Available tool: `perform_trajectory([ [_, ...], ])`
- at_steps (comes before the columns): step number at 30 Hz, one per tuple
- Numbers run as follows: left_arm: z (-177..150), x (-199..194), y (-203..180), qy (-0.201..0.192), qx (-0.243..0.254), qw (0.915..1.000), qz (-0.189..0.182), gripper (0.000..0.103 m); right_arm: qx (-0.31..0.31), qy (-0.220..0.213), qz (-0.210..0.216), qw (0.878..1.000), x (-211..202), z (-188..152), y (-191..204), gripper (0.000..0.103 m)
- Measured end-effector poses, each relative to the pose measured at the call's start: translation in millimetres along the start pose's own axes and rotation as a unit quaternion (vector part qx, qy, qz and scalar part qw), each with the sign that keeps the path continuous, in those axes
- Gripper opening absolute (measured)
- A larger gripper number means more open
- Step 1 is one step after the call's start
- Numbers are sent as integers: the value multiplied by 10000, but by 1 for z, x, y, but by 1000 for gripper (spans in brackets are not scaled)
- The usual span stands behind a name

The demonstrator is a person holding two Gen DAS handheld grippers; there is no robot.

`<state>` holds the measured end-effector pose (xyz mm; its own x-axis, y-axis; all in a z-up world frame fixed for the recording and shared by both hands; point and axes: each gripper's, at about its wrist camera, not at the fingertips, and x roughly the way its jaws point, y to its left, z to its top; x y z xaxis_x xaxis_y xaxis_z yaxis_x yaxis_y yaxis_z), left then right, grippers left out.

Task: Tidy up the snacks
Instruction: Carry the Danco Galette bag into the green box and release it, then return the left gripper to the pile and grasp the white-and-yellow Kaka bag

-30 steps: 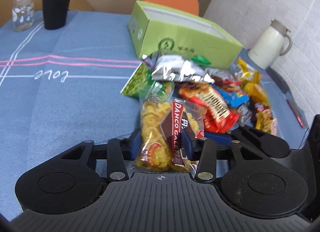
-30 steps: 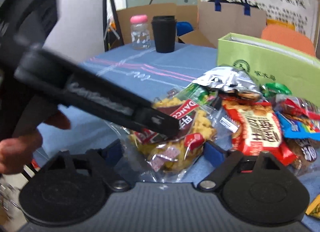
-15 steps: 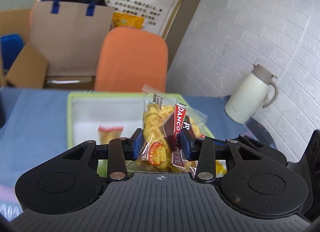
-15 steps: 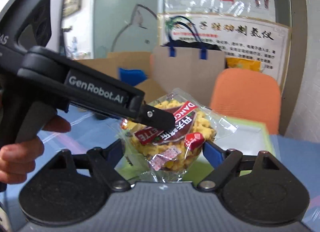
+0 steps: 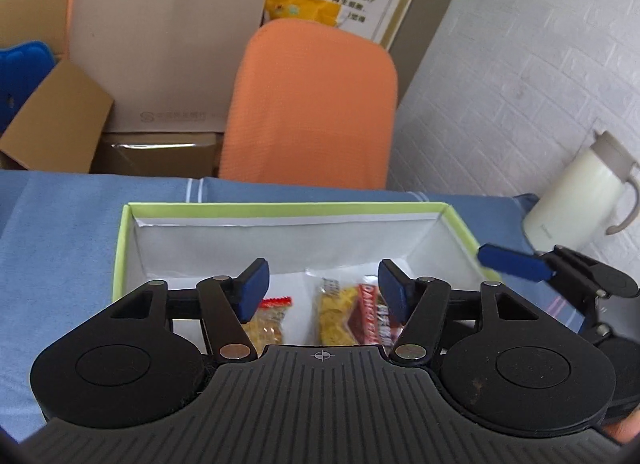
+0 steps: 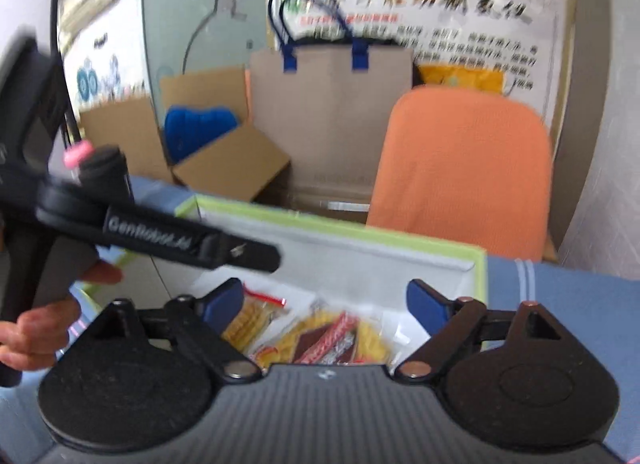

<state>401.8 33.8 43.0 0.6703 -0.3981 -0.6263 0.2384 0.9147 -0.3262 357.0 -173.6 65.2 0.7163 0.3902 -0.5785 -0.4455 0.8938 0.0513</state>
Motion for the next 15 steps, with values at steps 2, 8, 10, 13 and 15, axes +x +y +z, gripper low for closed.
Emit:
perform_trajectory([
  [2,-8,-16,-8,-80,54,9999,-85,53,29,-220,-149,9996,-29,-7,-4,93],
  [8,-59,-77,-45,-257,465,9968,-605,57,321,-316,-583,9973,-115,-60,-4,93],
  [10,-82,-89,-60,-213,565,9943,-884,56,410,-187,-802,9958,-139,-90,1,93],
  [13,-119,-98,-84,30,586,9908,-1222,55,584,106,-1154,9915,-165,-135,16,93],
  [15,-141,-97,-98,239,617,9876,-1425,55,884,299,-1136,9891,-176,-162,25,93],
])
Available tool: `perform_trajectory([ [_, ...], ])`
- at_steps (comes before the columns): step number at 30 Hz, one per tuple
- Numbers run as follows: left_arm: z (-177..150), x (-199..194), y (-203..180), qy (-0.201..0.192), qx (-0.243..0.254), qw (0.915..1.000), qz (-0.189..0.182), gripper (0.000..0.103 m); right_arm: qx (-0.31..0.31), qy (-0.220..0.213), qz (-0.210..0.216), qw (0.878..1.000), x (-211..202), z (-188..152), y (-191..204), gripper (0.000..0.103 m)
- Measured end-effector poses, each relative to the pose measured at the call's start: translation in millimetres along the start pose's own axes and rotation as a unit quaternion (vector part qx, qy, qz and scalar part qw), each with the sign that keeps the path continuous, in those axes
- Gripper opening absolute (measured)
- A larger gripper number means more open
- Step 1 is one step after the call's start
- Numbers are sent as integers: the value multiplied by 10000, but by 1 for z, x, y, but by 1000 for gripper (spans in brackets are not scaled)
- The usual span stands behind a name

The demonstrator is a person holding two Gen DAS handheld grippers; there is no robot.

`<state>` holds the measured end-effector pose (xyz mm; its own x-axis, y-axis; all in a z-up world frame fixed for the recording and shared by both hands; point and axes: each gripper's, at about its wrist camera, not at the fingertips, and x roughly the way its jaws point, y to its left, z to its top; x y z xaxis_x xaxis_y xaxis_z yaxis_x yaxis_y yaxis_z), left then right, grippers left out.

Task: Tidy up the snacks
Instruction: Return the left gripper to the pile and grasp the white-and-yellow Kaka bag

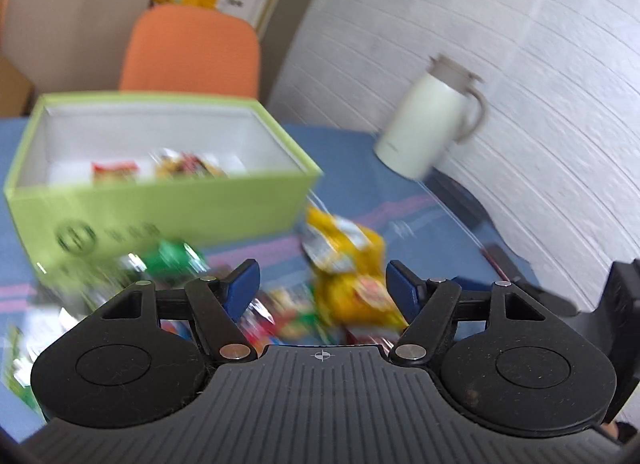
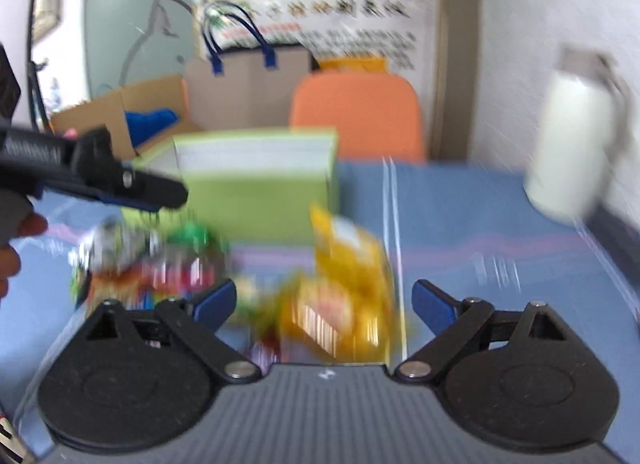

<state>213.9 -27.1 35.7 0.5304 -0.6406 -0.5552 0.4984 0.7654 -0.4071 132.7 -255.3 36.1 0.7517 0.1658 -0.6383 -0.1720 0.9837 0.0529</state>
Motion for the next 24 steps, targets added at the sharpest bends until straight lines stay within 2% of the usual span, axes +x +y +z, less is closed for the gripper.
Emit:
perform_trajectory([
  [5,-46,6,-25,431,-197,9987,-173,53,351,272,256,9987,-21,-47,17,93],
  [9,-74,13,-26,739,-447,9962,-144,51,286,396,517,9975,-20,-63,31,93],
  [12,-82,16,-22,880,-600,9943,-76,47,143,408,717,9965,-16,-64,45,93],
  [17,-88,-8,-6,708,-735,9946,164,47,21,365,1200,9921,-22,-64,69,94],
  [21,-93,-28,8,629,-864,9934,418,47,-154,540,1639,9849,-21,-69,88,93],
  [24,-96,-38,13,618,-978,9926,377,47,-277,464,1457,9879,-34,-70,86,93],
])
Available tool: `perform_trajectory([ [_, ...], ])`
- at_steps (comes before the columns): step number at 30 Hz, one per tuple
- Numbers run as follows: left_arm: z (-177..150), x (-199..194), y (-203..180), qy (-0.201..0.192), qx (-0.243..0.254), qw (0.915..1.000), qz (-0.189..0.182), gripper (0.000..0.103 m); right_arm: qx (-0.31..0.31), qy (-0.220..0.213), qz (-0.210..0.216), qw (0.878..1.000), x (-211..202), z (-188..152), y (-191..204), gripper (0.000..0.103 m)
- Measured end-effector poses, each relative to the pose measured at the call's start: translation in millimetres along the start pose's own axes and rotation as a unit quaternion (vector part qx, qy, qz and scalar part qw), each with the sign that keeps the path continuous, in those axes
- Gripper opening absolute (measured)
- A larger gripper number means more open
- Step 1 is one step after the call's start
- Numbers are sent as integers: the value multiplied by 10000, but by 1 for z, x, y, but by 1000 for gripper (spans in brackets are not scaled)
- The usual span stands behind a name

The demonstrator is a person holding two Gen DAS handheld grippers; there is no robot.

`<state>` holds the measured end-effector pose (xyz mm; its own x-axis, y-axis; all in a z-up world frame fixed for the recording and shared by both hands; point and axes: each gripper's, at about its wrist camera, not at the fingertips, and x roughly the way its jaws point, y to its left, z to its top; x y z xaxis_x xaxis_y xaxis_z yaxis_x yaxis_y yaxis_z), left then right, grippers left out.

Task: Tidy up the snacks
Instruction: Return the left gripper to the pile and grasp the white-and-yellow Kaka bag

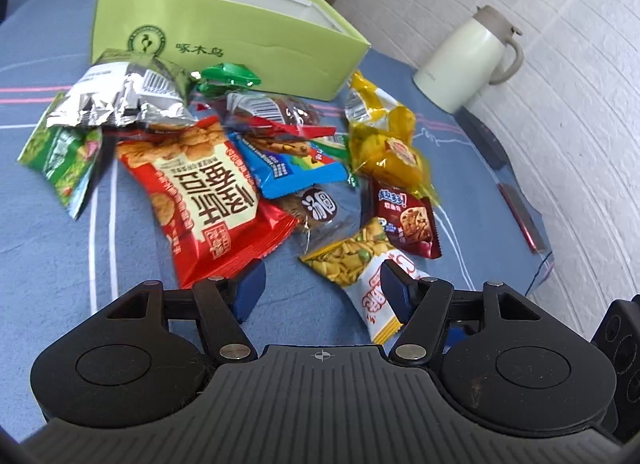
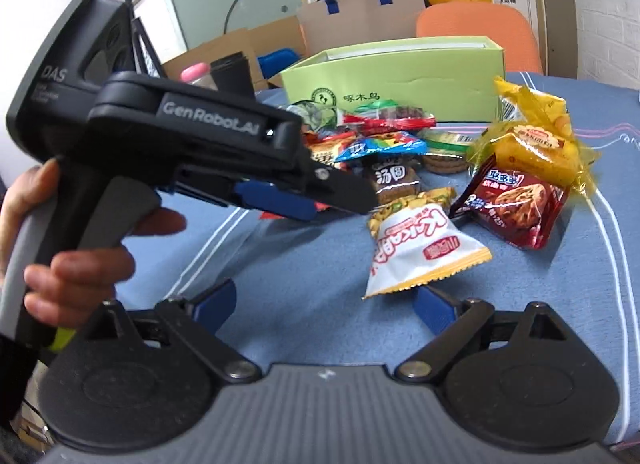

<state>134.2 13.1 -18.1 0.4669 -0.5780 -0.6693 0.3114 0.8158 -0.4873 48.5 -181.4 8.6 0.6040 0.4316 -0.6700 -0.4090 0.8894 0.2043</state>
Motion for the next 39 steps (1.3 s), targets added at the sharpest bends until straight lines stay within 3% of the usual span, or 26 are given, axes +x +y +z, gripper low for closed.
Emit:
perform_trajectory([
  [3,0,-1,-4,-7,-38,9999,-168,49,-86,-216,-636,9977,-13,5,-10,93],
  [5,2,6,-9,16,-24,9996,-272,51,-170,-263,-745,9967,-9,10,-14,93],
  [13,9,35,-23,183,-249,9995,-98,62,-398,89,-672,9969,35,15,-13,94],
  [16,7,41,-27,257,-142,9996,22,62,-656,93,-838,9943,38,14,-8,94],
  [18,5,43,-26,275,-157,9995,16,62,-555,13,-830,9950,40,11,-8,102],
  [21,4,42,-25,275,-183,9995,-15,62,-662,-186,-755,9948,38,2,-12,102],
  [25,4,36,-22,270,-284,9992,6,61,-735,160,-762,9943,36,10,-14,102],
  [28,5,25,-24,168,-266,9995,-41,61,-765,-143,-658,9948,22,14,-17,102],
  [33,4,34,-26,303,-227,9993,13,57,-774,2,-510,9957,31,13,-17,101],
  [34,2,36,-25,336,-236,9992,-7,54,-780,19,-470,9958,33,13,-17,95],
  [35,0,36,-26,289,-202,9994,6,53,-794,10,-418,9960,33,12,-17,82],
  [36,-2,37,-27,278,-143,9995,42,49,-846,-70,-519,9950,32,12,-15,55],
  [37,-2,38,-28,316,-139,9994,18,41,-791,-45,-463,9958,32,13,-17,55],
  [39,-3,37,-28,296,-171,9994,-45,37,-705,-23,-409,9967,29,16,-21,53],
])
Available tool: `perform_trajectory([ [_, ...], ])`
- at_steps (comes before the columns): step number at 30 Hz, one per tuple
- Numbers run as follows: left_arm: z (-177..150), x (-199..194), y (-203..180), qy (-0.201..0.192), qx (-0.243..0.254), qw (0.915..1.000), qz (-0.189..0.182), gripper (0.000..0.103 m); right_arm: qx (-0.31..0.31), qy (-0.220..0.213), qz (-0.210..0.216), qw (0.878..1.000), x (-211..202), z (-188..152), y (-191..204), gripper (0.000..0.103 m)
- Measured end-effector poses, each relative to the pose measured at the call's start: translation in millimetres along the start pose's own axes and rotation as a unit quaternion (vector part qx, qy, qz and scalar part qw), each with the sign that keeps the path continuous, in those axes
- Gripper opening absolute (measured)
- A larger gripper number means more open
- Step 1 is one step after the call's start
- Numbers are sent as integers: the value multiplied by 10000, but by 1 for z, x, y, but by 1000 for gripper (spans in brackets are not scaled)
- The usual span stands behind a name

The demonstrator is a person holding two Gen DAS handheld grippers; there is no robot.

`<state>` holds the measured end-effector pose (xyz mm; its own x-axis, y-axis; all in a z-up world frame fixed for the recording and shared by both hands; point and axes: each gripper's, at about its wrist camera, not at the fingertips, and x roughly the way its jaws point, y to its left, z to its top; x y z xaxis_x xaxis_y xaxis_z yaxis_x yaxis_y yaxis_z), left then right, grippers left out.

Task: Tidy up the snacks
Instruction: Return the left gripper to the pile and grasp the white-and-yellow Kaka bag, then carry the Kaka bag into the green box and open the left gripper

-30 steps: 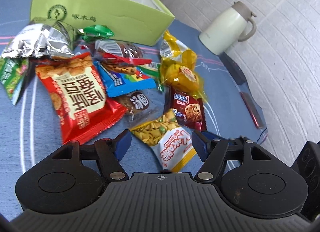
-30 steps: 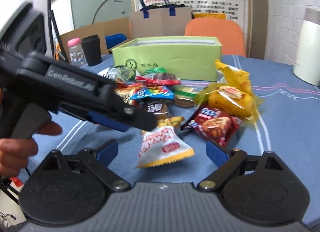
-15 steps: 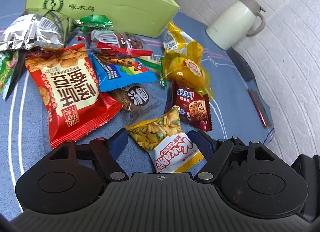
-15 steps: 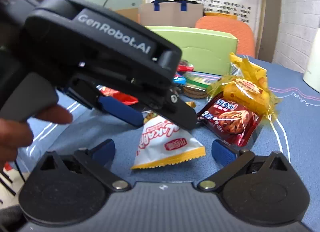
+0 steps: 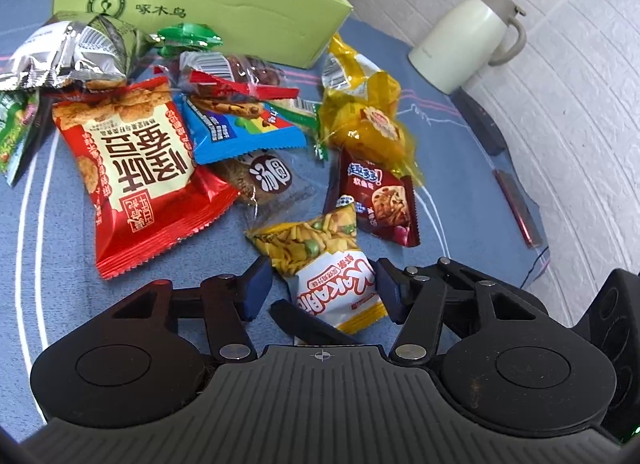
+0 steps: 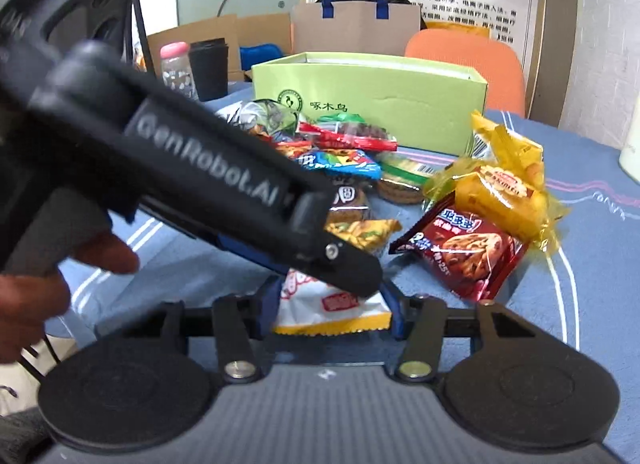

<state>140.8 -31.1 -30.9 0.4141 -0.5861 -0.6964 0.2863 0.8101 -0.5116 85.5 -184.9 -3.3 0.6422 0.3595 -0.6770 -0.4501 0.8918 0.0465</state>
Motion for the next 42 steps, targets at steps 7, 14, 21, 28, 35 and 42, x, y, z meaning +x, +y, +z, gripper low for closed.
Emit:
perform_trajectory([
  [7,47,-21,-18,-561,196,9973,-422,32,-311,-638,-181,9973,-13,51,-18,52],
  [14,163,-19,-14,-1356,374,9896,-310,32,-785,-1224,-346,9888,37,149,-56,52],
  [21,245,20,37,-1336,113,9904,338,32,-356,-754,358,9959,133,208,-90,56],
  [28,231,-12,76,-1756,-78,9814,766,59,-165,-1179,285,9925,120,203,-97,102],
  [35,178,-39,61,-1790,-1,9825,509,64,-149,-1246,-33,9921,58,157,-87,102],
  [42,112,-50,46,-1488,-53,9883,347,67,-140,-813,-53,9966,27,82,-40,102],
])
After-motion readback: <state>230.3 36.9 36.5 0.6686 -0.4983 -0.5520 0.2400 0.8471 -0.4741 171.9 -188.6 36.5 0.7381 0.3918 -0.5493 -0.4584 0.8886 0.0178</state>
